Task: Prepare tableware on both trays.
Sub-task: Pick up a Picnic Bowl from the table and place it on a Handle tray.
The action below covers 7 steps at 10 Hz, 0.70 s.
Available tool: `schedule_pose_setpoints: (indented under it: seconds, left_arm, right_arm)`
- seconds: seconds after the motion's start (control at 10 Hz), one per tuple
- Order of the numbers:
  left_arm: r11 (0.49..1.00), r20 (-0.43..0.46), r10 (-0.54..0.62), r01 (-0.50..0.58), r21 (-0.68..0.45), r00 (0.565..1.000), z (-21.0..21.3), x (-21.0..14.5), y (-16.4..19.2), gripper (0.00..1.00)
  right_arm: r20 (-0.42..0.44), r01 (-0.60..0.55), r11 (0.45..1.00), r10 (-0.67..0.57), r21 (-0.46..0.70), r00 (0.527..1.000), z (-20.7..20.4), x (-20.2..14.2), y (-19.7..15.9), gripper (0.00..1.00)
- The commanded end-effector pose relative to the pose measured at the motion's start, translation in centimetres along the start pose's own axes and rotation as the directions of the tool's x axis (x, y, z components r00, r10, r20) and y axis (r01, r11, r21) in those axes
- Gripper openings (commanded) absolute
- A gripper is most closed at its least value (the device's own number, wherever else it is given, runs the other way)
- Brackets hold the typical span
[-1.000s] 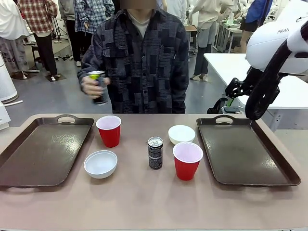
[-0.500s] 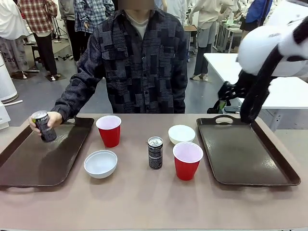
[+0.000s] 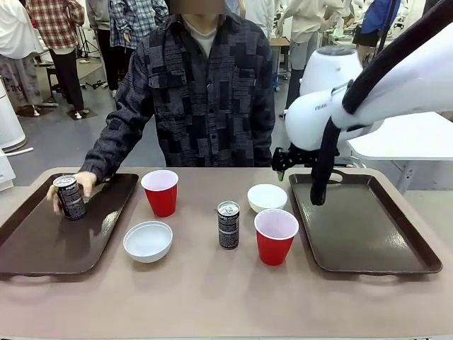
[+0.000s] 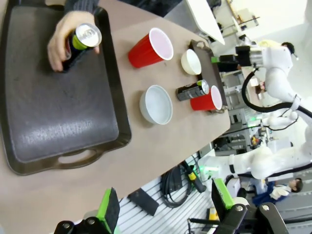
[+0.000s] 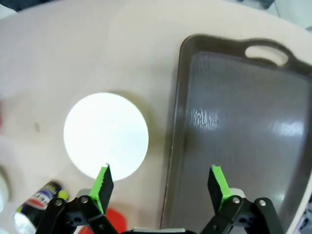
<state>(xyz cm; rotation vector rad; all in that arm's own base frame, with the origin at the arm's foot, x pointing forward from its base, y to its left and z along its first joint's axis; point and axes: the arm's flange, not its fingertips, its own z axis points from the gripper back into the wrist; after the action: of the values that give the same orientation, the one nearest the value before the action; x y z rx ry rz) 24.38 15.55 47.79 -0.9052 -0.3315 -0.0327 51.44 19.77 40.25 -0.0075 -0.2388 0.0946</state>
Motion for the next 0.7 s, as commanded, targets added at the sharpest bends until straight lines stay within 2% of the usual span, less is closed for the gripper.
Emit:
schedule_pose_setpoints:
  seconds: [0.0,0.5,0.6]
  left_arm:
    - [1.0,0.006,0.003,-0.003,-0.009,1.0,0.1,0.0,0.0,1.0]
    - [1.0,0.006,0.003,-0.003,-0.009,1.0,0.1,0.0,0.0,1.0]
    - [1.0,0.006,0.003,-0.003,-0.009,1.0,0.1,0.0,0.0,1.0]
  right_arm:
    - [0.001,0.022,1.0,-0.022,-0.021,1.0,-2.3,2.0,0.1,1.0]
    - [-0.104,0.008,0.992,0.006,0.126,0.995,-6.0,1.6,1.8,1.0]
    - [-0.113,0.011,0.99,0.005,0.143,0.994,-6.5,1.5,1.9,0.97]
